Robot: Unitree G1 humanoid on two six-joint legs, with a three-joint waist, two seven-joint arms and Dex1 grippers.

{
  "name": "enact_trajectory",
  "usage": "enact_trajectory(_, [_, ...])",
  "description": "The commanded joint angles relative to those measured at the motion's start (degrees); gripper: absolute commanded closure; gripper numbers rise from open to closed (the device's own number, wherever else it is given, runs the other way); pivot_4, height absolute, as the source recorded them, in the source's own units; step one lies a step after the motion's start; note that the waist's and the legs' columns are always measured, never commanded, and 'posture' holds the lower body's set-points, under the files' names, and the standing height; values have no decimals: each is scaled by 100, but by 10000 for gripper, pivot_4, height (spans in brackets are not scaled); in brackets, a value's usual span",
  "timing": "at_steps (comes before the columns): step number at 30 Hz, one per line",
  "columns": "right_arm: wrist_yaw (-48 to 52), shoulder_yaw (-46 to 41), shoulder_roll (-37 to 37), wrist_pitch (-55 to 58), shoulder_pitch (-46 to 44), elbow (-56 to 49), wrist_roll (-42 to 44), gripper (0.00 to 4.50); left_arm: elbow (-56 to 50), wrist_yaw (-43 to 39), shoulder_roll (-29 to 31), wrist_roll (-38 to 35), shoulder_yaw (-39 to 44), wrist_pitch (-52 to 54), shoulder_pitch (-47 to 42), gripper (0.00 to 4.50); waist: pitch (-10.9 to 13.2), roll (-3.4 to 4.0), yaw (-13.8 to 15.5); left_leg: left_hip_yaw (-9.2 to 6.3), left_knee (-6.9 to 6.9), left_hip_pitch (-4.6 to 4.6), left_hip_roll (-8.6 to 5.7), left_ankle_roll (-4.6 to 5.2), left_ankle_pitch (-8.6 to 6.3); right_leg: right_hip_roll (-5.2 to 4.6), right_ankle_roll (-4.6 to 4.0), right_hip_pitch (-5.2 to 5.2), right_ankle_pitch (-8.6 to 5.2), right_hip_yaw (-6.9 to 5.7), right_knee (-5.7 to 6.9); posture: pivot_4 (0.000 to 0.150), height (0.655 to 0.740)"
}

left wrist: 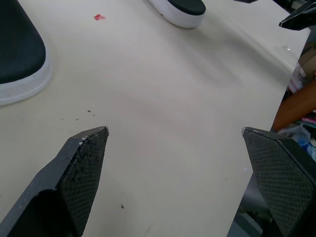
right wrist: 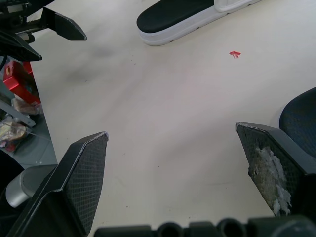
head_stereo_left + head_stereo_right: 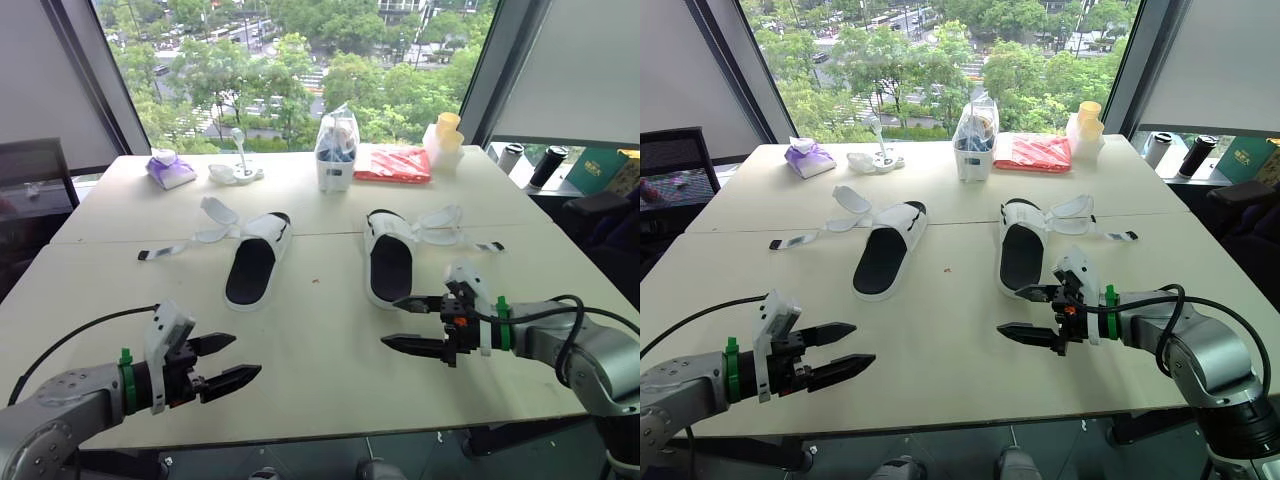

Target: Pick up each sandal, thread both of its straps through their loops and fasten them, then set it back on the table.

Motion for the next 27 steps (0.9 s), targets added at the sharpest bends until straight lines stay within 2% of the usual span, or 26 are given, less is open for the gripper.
enact_trajectory(1, [-28, -117, 38, -107, -50, -62, 49, 387, -36, 47, -40, -128, 79, -16, -134, 0, 0, 0, 0, 0, 0, 1, 1, 0, 0, 1, 0, 0, 0, 0, 0, 1500, 7400])
enact_trajectory(12, [-180, -127, 158, -200, -13, -83, 23, 387, 28, 67, -24, -190, 100, 59, -251, 0, 0, 0, -1, 3, 2, 4, 2, 0, 0, 2, -2, 1, 2, 2, 4, 1500, 7400])
enact_trajectory(19, [-587, -221, 359, -676, -119, 84, -323, 387, 122, 68, 67, 18, -59, 52, -468, 0, -1, 0, -2, 3, 1, 6, 4, 0, 0, 4, -2, 2, 2, 2, 6, 1500, 7400])
enact_trajectory(23, [-1404, -241, 634, -1435, -608, 615, -1157, 387, 325, 137, 230, 37, -129, 155, -1206, 0, -1, -1, -3, 4, 6, 6, 3, 1, 1, 5, -5, 2, 5, 2, 10, 1500, 7400])
enact_trajectory(27, [-2111, 198, 883, -1907, -1273, 1428, -2132, 387, 493, 88, 439, 317, -649, 318, -1972, 0, -2, -1, -17, 6, 13, 14, 4, 1, 2, 7, -7, 9, 7, 3, 15, 1500, 7400])
